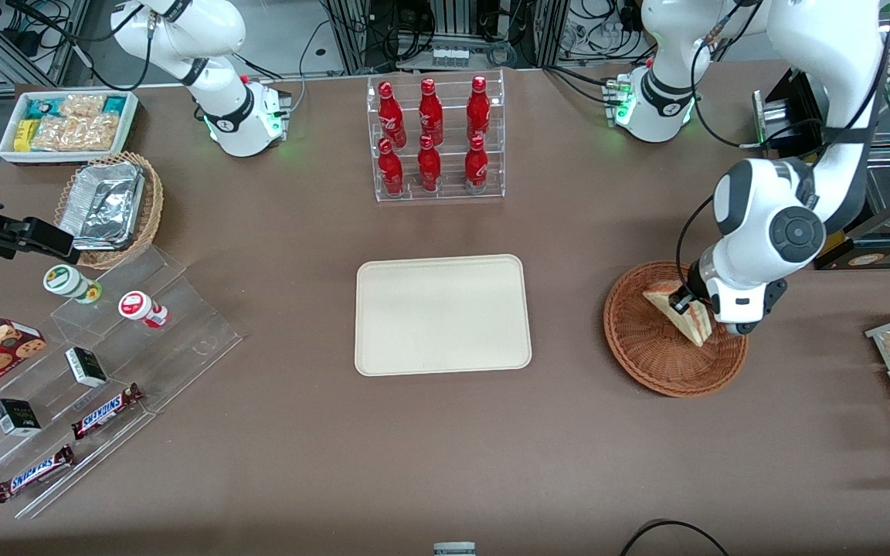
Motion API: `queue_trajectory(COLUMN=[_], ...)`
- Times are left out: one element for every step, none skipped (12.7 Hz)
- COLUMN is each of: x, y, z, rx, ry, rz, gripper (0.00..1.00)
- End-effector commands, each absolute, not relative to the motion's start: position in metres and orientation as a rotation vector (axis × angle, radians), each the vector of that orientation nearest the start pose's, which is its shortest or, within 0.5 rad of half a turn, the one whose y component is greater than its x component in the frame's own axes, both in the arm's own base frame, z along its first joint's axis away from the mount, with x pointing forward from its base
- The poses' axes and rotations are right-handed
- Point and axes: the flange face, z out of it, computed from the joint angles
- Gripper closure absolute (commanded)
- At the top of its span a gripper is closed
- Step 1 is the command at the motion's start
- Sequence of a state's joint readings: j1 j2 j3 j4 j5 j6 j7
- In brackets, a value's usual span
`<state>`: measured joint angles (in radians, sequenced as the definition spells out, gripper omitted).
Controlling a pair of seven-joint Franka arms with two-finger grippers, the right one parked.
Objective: Place sandwich from basket to tray
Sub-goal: 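Lower the open left gripper around the wrapped sandwich and close it, then lift the sandwich and carry it with the left gripper over the tray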
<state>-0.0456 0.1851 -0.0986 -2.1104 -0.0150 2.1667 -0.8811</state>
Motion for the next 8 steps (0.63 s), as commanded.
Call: queue_trajectory(x=[0.56, 0.562, 0.562, 0.561, 0.559, 0.558, 0.557, 0.554], y=[-0.104, -0.116, -0.129, -0.144, -0.164, -0.189, -0.217, -0.245], z=[0.358, 0.367, 0.372, 0.375, 0.377, 0.378, 0.377, 0.377], rx=[-2.95, -2.974, -2.993, -3.016, -3.037, -3.062, -3.084, -3.086], ry=[-0.944, -0.863, -0.809, -0.748, -0.683, -0.611, -0.536, -0.437], rz=[0.243, 0.259, 0.264, 0.259, 0.248, 0.245, 0.243, 0.222], gripper=[1.0, 1.0, 1.0, 1.0, 1.0, 1.0, 1.0, 1.0])
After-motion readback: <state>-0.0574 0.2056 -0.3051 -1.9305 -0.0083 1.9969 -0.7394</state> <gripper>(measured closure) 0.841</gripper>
